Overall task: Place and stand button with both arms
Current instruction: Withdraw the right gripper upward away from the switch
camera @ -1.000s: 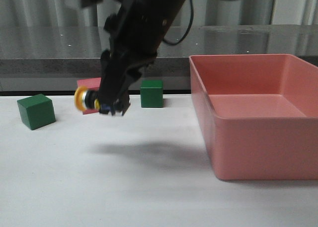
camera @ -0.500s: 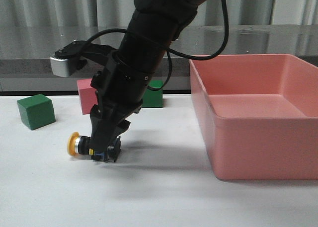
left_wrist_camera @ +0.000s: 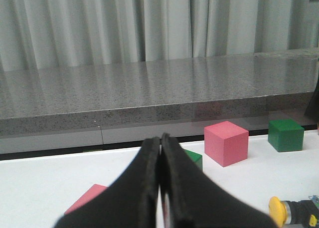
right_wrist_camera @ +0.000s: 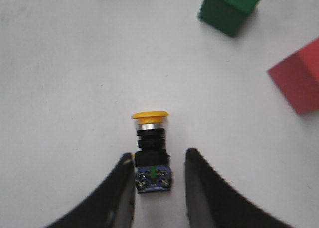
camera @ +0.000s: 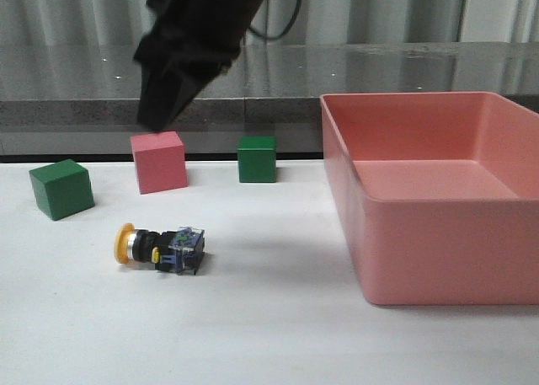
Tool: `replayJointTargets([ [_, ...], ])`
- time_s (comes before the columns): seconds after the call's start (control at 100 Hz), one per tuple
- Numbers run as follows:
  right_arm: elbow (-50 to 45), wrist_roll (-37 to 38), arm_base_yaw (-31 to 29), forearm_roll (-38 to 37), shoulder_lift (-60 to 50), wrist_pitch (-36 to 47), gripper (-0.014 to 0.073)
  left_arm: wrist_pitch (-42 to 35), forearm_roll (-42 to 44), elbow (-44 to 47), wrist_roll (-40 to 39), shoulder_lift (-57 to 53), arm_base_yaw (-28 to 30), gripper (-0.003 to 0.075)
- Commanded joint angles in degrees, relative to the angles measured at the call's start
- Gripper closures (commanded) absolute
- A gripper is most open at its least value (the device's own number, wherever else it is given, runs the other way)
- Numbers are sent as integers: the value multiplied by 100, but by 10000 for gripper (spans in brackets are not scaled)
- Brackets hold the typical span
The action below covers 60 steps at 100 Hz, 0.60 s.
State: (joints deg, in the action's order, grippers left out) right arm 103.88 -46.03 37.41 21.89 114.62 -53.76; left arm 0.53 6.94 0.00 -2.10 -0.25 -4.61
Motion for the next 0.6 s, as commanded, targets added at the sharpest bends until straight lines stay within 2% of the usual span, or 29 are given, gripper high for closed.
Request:
replayJointTargets([
  [0.0,238,548,-215,-88,-765,-11,525,-457,-35,261,-51,-182,6,740],
  [0.05,238,799,-370,-154,-1028,-41,593,-457,-35,261,-51,-182,6,740],
  [0.15,197,1240,-696,-188,-1513,-143,658,-457,-35,261,-51,-182,6,740],
  [0.33,-361,1974,-1421,-399,-2589,88,654,-457,-35,261,-51,-182,6,740],
  [0.47,-1519,2341,-1972,-684,-3685,826,654,-467,-35,261,-51,-182,6,740],
  [0.59,-2888,2409,-2358,-757,-4742,1551,654,-467,-35,261,-51,-182,6,740],
])
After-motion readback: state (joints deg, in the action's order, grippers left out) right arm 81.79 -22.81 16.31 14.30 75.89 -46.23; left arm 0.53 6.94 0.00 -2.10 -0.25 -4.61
